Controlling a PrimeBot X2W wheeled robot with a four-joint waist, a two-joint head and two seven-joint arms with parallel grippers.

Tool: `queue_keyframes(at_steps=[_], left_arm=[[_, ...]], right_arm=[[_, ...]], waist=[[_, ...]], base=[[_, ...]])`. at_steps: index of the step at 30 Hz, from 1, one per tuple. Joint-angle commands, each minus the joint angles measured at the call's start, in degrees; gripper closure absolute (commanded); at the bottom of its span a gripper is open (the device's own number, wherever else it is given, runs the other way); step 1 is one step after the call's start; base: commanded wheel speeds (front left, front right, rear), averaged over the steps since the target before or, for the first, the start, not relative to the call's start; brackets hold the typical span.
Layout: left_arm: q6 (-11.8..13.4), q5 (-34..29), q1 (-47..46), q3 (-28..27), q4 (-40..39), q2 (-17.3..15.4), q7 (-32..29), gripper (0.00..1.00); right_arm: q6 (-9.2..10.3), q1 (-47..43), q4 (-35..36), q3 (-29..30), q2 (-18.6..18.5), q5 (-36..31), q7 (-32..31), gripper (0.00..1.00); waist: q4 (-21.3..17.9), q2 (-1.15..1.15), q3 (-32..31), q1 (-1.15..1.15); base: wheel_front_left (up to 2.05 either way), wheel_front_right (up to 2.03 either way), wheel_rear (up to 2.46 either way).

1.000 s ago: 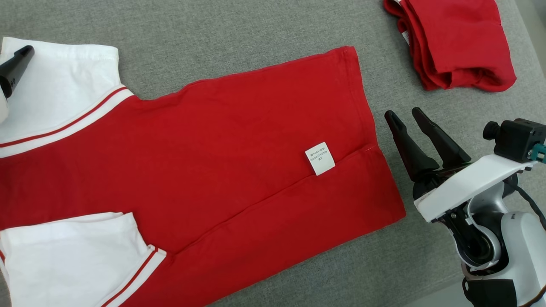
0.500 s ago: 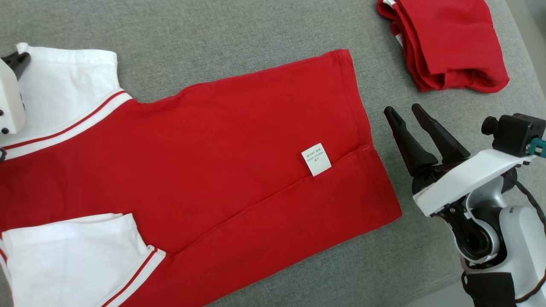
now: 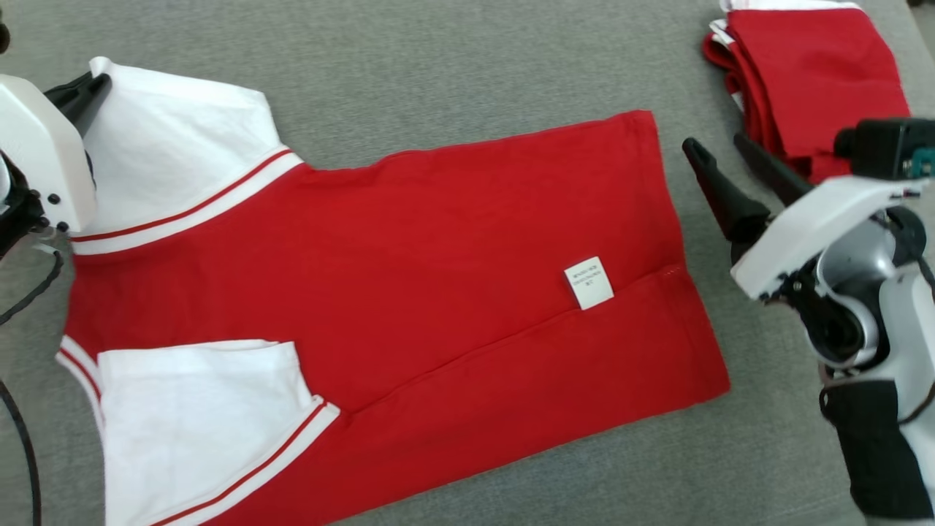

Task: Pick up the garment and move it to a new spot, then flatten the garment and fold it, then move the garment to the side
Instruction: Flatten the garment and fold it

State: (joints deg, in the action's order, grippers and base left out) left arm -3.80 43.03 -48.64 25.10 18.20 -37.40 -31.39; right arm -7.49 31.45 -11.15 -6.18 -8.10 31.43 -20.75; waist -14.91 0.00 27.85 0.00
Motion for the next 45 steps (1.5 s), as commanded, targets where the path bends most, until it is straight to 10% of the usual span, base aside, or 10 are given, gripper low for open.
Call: queue_keyframes(at_steps=[1,22,32,45], left_arm=[[-0.18,0.30,-0.02,0.06,-0.03,0.05,0.32,1.00],[-1.33,0.46,-3.86,1.32,2.55,2.76,3.16,1.00],[-1.56,0.98,-4.53,1.45,3.02,2.80,3.55,1.00],[-1.74,3.66,0.47,-0.31,-1.88,1.84,6.67,1.00]], right_arm=[[-0.01,1.64,-1.04,-0.13,-0.55,-0.33,-0.63,0.00],[-0.01,18.78,-23.20,-8.58,-2.76,-0.40,-6.45,0.00],[-0.01,20.77,-25.19,-13.85,-4.60,1.77,-3.92,0.98],[-0.01,19.44,-23.41,-17.71,-7.17,4.55,1.59,1.00]], waist=[[1.09,0.00,-0.33,0.00],[4.29,0.00,2.48,0.00],[4.80,0.00,2.50,0.00],[4.96,0.00,-0.49,0.00]], base=[[0.00,0.00,0.00],[0.00,0.00,0.00],[0.00,0.00,0.00],[0.00,0.00,0.00]])
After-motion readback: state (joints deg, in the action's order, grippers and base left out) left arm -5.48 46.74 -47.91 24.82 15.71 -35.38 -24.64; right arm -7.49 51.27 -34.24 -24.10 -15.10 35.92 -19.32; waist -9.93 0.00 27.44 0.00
